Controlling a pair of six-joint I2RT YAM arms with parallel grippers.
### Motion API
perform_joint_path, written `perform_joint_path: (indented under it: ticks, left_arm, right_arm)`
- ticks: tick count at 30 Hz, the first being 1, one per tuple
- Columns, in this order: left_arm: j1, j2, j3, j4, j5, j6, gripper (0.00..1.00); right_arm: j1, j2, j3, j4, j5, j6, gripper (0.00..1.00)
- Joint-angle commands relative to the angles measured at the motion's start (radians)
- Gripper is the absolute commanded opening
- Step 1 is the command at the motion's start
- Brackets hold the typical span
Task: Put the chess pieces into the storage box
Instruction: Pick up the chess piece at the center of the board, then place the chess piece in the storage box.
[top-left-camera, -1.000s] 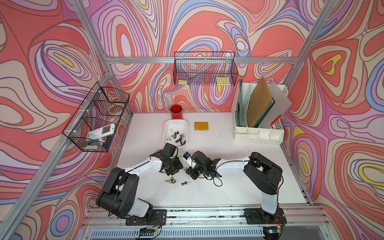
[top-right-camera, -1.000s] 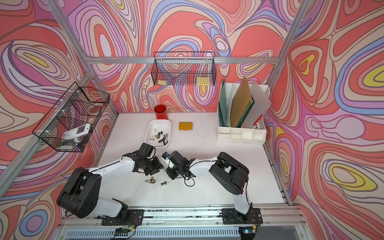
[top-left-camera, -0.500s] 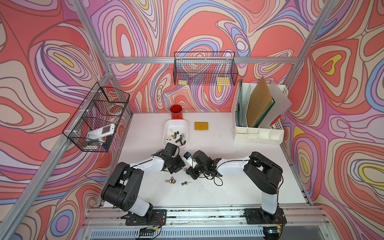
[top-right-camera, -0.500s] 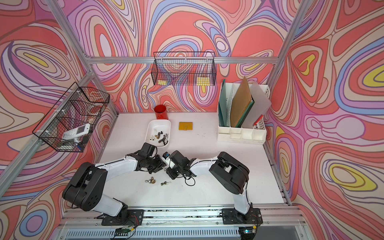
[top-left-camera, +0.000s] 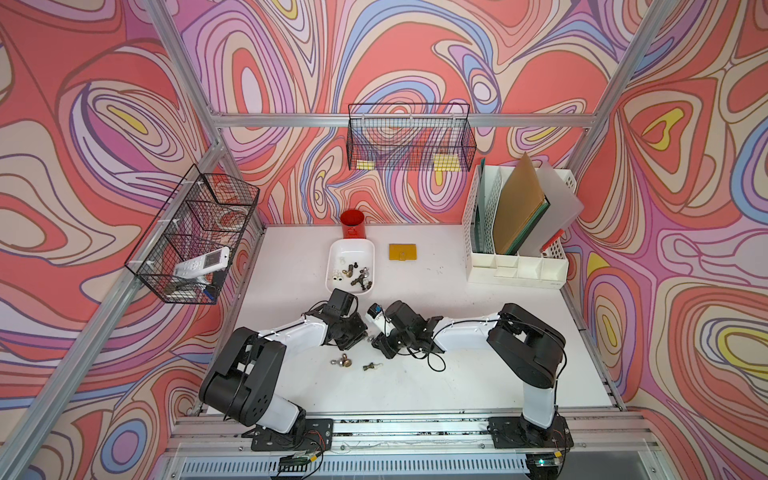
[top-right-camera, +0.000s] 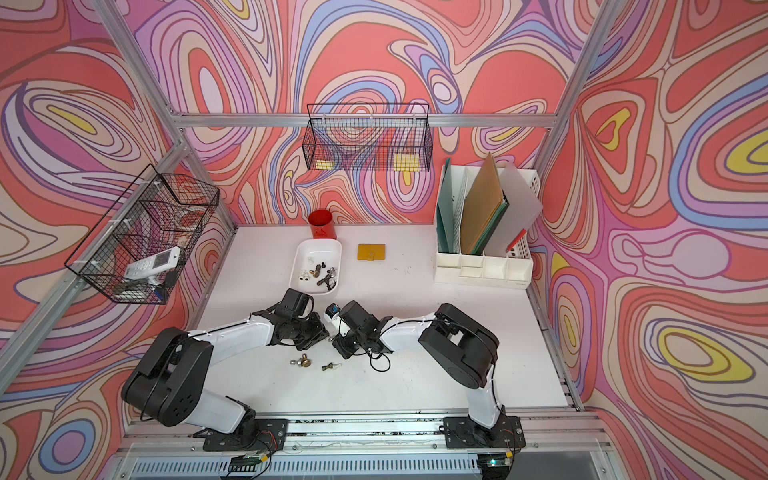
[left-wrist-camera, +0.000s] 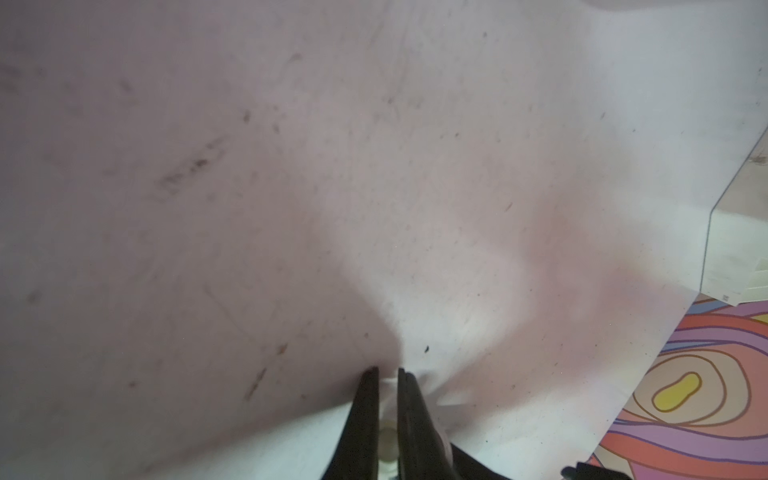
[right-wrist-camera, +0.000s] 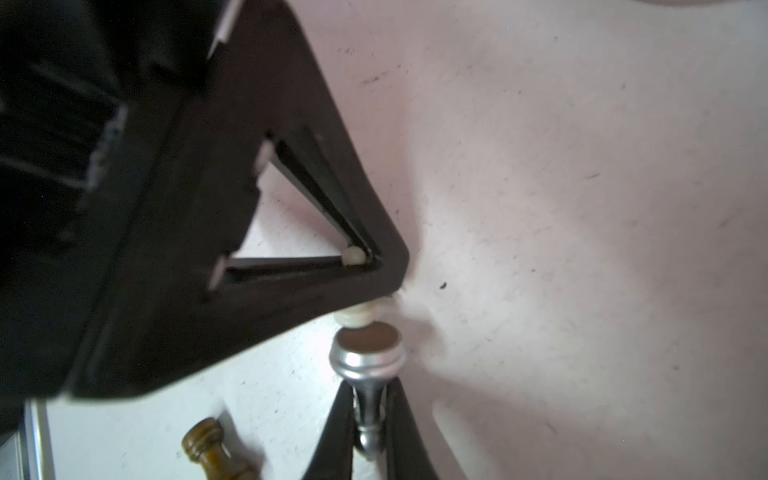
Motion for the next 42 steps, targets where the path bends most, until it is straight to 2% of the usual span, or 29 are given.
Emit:
perform_joint_path:
  ticks: [1,8,16,20,25,30,36,42]
  left_arm:
    - [-0.001,-0.041,0.026,-0.104,-0.079,0.050,0.00]
    - [0.015,-0.052,0.124,-0.193,-0.132,0.124,0.00]
    - [0.124,-0.030,0.258,-0.222,-0.154,0.196,0.00]
    - [0.147,0.053,0.408,-0.238,-0.186,0.266,0.00]
    - [0.148,0.230,0.627,-0.250,-0.243,0.400,0.01]
    - [0.150,0.398,0.780,-0.220,-0.254,0.442,0.03]
    - [0.150,0.523,0.867,-0.208,-0.268,0.427,0.08]
    - [0.150,0.575,0.910,-0.237,-0.295,0.434,0.25]
  right_arm:
    - [-0.008,0.021,-0.027,-0.096,0.041,0.010,0.07]
    - [-0.009,0.035,-0.004,-0.121,0.049,0.016,0.08]
    - [-0.009,0.029,0.004,-0.132,0.054,0.021,0.12]
    - [-0.009,0.039,0.015,-0.136,0.049,0.022,0.13]
    - [-0.009,0.066,0.036,-0.150,0.044,0.020,0.12]
    - [-0.010,0.066,0.041,-0.154,0.052,0.020,0.12]
    - [-0.010,0.066,0.050,-0.173,0.055,0.022,0.13]
    - [-0.010,0.060,0.044,-0.184,0.062,0.025,0.14]
